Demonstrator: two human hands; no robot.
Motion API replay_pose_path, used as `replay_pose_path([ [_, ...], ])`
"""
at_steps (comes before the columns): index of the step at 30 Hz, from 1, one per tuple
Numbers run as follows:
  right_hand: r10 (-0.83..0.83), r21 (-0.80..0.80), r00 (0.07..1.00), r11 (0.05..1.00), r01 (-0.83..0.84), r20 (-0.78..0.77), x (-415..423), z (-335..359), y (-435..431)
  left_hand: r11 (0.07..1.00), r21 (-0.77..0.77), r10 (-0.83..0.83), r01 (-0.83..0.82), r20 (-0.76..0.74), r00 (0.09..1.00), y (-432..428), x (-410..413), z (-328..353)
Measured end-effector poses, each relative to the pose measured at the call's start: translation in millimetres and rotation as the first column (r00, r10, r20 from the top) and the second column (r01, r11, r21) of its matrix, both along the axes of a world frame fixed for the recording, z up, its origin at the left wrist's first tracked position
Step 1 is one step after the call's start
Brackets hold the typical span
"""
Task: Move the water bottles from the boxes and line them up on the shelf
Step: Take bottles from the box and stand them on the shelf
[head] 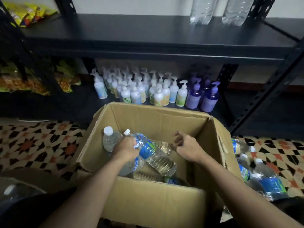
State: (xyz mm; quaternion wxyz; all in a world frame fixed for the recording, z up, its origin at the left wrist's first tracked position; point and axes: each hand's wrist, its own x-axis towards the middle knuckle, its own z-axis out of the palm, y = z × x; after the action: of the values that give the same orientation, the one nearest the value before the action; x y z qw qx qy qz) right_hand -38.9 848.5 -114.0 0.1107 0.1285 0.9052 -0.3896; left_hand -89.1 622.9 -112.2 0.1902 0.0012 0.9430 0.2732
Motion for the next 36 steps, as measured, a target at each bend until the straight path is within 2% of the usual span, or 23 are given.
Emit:
replay_pose_path([
  [5,0.203,0.136,0.946,0.961,-0.242,0.251,-13.2,-57.5,-34.5,0.975,-0.221,0.0,0.011,0.048,0.999,-15.5,8.5,3.7],
  [8,0.268,0.221,0.911,0.912,-0.345,0.314,-35.4,-81.3,-44.3,0.896,-0.42,-0.021,0.143,0.282,0.959,-22.7,6.4,-4.1],
  [9,0.285,0.225,0.901,0.903,-0.367,0.326,-43.9,-86.9,-46.2,0.879,-0.443,-0.008,0.176,0.356,0.935,-24.3,4.9,-9.3],
  [11,0.307,0.2,0.888,0.9,-0.388,0.343,-58.2,-96.7,-48.7,0.854,-0.471,-0.008,0.22,0.413,0.911,-24.6,1.3,-16.4],
  [14,0.318,0.129,0.869,0.912,-0.39,0.379,-72.0,-117.0,-53.2,0.838,-0.497,-0.036,0.226,0.362,0.931,-21.7,-7.3,-16.4],
  [17,0.292,0.175,0.895,0.914,-0.365,0.338,-74.2,-143.0,-61.9,0.842,-0.505,-0.081,0.19,0.23,0.97,-14.6,-14.2,-10.6],
  [21,0.233,0.224,0.94,0.93,-0.29,0.249,-82.0,-150.7,-63.1,0.911,-0.412,-0.014,0.013,0.0,1.0,-7.8,-14.0,-9.3],
  [25,0.156,0.227,0.955,0.95,-0.215,0.252,-85.0,-153.6,-50.9,0.972,-0.154,0.148,-0.177,-0.182,0.972,-6.0,-4.5,-17.7],
  [28,0.062,0.109,0.976,0.99,-0.087,0.209,-79.4,-154.1,-34.2,0.948,0.135,0.31,-0.288,-0.178,0.934,-7.4,-8.1,-26.4],
  [30,0.025,0.044,0.988,0.999,-0.032,0.154,-72.8,-151.4,-23.6,0.953,0.15,0.287,-0.263,-0.168,0.943,-6.4,-17.3,-34.4],
  [36,-0.01,0.02,0.998,1.0,0.008,0.065,-56.2,-155.5,-13.5,0.95,0.248,0.238,-0.191,-0.176,0.955,-4.1,-44.5,-58.4],
])
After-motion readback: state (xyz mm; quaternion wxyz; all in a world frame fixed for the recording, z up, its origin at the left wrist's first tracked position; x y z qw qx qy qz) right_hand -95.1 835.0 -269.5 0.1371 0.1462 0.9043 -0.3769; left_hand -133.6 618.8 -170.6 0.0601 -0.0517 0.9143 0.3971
